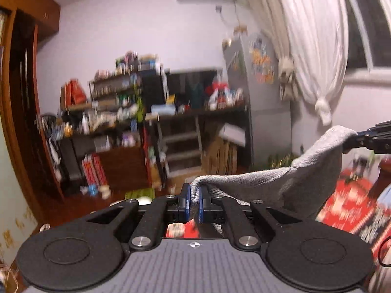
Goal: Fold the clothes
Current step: 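Lift the grey garment high with both grippers and shake it out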
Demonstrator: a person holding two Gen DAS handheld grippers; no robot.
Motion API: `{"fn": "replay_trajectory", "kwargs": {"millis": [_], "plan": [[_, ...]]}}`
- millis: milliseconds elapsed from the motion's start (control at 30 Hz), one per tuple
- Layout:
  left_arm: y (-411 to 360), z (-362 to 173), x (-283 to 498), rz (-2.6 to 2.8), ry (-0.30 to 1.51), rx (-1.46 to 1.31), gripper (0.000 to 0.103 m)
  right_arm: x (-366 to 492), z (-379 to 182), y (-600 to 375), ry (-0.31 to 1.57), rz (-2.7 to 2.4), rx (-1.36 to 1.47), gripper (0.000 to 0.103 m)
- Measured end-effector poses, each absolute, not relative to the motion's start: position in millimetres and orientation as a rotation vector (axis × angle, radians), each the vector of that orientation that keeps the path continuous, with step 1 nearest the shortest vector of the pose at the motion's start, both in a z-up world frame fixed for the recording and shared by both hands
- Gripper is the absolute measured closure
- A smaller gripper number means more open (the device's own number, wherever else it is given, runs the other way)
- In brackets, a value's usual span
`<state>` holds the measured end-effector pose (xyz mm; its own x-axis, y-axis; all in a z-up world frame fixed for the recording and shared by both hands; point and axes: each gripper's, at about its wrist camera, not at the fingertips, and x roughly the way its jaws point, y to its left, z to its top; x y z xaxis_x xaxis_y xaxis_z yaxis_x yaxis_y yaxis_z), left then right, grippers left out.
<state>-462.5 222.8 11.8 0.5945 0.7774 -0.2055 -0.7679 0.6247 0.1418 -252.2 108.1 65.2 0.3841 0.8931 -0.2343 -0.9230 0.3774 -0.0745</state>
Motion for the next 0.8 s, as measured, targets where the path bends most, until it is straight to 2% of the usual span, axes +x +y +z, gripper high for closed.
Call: {"fn": "replay_trajectory", "kwargs": {"millis": [200,433,633,800], "plan": [[179.4,77.7,-474.0,0.850,0.082,0.097,0.097,-264.7,136.1,44.5,0.045,1.151,-0.101,0.094],[135.2,117.7,-492.2,0.834,-0.011,0.154,0.097,-300.7,180.3,-23.2,-0.050,1.167,-0.059,0.094],[128.3,94.1,-500.4,0.820,0.038,0.081,0.097,-319.0,170.3,-59.3,0.012,1.201,-0.079,0.094],[158.3,42.6,-483.0,0.827,0.172,-0.034,0.097,-304.9,125.8,-40.5,0.162,1.202,-0.117,0.094]]}}
